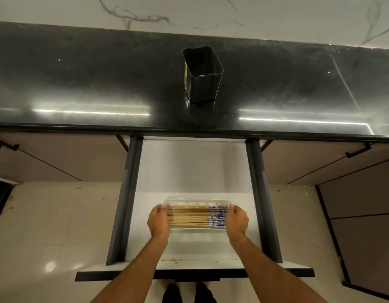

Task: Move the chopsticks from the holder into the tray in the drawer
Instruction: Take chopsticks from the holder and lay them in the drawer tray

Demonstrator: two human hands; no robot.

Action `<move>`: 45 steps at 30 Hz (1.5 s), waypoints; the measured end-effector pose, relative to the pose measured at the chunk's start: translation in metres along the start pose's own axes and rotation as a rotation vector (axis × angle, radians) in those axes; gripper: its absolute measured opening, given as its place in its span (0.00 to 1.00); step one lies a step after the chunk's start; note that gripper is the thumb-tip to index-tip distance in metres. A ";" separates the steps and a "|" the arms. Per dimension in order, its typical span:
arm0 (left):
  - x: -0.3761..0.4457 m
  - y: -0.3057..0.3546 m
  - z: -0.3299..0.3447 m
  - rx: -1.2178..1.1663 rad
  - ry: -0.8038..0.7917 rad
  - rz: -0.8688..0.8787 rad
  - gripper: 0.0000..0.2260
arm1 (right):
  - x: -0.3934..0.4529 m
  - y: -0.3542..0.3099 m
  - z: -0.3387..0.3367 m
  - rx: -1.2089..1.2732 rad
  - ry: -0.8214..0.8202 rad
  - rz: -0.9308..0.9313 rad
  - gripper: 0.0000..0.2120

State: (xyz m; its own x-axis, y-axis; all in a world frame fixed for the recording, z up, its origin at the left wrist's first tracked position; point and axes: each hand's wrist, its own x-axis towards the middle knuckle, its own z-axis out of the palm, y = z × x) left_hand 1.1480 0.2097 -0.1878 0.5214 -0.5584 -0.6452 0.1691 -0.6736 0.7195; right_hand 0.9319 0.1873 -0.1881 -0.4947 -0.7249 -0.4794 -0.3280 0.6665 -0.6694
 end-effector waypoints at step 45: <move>-0.005 -0.013 0.005 0.192 0.023 0.078 0.10 | 0.004 0.011 -0.007 -0.117 -0.015 0.032 0.08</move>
State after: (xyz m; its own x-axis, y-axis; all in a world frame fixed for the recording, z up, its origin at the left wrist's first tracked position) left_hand 1.1393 0.2189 -0.1952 0.5462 -0.6027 -0.5817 -0.0337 -0.7097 0.7037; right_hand 0.9208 0.1925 -0.1933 -0.4945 -0.7046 -0.5089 -0.4045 0.7048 -0.5828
